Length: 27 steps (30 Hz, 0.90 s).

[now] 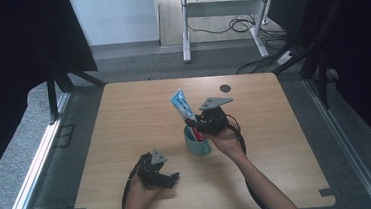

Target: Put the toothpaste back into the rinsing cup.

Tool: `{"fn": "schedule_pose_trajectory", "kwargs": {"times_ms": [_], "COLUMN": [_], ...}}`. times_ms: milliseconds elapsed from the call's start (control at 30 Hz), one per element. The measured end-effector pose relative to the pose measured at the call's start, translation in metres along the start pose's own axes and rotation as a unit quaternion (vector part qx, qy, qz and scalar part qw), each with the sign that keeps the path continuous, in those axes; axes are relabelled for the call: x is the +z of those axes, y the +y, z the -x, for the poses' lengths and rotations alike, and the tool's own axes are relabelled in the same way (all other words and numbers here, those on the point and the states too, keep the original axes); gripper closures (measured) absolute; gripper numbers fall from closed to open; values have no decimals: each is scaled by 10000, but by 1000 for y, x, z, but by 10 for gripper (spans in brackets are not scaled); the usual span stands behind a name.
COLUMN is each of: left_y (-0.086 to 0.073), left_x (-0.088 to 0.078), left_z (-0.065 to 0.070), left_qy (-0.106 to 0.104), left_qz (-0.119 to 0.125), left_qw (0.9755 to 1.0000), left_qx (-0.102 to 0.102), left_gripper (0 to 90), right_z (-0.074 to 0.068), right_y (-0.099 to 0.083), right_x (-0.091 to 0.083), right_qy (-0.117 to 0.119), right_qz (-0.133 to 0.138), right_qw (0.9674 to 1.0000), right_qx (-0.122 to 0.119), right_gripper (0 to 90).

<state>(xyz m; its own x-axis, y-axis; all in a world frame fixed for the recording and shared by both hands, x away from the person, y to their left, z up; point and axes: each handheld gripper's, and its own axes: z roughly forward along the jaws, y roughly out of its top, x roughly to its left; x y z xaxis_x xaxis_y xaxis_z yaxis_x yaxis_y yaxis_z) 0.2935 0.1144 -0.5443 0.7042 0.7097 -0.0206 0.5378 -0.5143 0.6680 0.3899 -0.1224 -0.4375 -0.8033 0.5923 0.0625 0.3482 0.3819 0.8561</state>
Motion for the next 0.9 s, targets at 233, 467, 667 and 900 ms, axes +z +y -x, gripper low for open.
{"fn": "schedule_pose_trajectory", "kwargs": {"times_ms": [233, 467, 667, 900], "left_y": [0, 0, 0, 0], "left_x": [0, 0, 0, 0], "left_z": [0, 0, 0, 0], "left_qy": [0, 1, 2, 0], "left_qz": [-6, 0, 9, 7], "left_qw": [10000, 10000, 10000, 10000], "left_qx": [-1, -6, -10, -14], "left_gripper": [28, 28, 28, 28], "right_z": [0, 1, 1, 4], "right_y": [-7, -14, -17, -22], "right_x": [3, 5, 5, 4], "right_qy": [13, 25, 42, 135], "right_qz": [-45, -60, -30, -59], "right_qw": [10000, 10000, 9999, 9997], "right_qx": [40, 74, 126, 196], "right_gripper": [724, 720, 713, 701]}}
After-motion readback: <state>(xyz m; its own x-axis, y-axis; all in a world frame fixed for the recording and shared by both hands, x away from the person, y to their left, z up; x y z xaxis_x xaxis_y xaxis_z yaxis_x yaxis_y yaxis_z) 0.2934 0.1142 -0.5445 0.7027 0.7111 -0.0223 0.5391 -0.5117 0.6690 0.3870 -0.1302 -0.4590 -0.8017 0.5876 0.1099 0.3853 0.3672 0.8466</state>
